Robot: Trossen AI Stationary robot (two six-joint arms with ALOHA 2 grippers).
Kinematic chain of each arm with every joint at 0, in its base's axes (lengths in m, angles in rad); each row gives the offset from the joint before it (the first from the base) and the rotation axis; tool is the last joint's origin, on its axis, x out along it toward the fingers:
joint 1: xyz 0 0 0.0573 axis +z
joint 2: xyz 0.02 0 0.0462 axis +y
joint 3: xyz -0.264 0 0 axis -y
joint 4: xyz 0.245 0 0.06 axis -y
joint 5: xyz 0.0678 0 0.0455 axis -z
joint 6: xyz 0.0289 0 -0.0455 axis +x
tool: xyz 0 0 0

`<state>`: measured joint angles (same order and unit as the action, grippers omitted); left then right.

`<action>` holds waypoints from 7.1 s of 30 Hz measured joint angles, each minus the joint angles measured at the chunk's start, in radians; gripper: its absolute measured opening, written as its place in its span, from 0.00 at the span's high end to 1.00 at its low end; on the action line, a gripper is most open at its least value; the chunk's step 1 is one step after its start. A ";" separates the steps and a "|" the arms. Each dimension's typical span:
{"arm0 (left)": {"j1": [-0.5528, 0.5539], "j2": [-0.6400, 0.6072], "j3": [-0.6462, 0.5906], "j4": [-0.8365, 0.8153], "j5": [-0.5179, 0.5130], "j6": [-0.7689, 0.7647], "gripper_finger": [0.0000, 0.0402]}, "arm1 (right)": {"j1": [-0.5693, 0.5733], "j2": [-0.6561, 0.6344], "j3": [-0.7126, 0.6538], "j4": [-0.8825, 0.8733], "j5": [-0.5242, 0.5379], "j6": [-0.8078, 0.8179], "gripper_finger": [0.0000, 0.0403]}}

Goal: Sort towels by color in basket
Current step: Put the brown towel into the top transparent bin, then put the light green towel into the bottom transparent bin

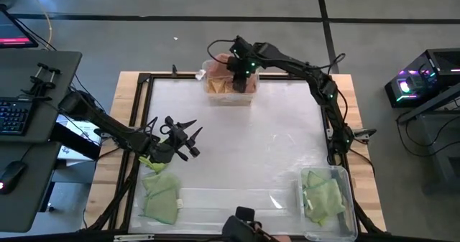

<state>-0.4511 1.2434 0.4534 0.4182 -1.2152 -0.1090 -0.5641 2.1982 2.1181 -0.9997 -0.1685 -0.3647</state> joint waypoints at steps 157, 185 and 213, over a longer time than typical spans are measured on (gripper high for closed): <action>-0.081 -0.003 0.028 -0.137 0.045 -0.052 0.62 | 0.710 -0.706 -1.454 1.544 0.243 0.389 0.82; -0.237 0.049 0.058 -1.343 0.878 -1.383 0.72 | 0.809 -0.193 -1.130 1.611 0.239 0.520 0.66; -0.196 0.060 0.097 -0.104 0.352 0.091 1.00 | 0.841 -0.276 -0.707 0.978 0.494 0.203 0.45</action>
<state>-0.6472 1.3035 0.5507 0.3140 -0.8628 -0.0177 0.2766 1.9224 1.4109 -0.0220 0.3256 -0.1616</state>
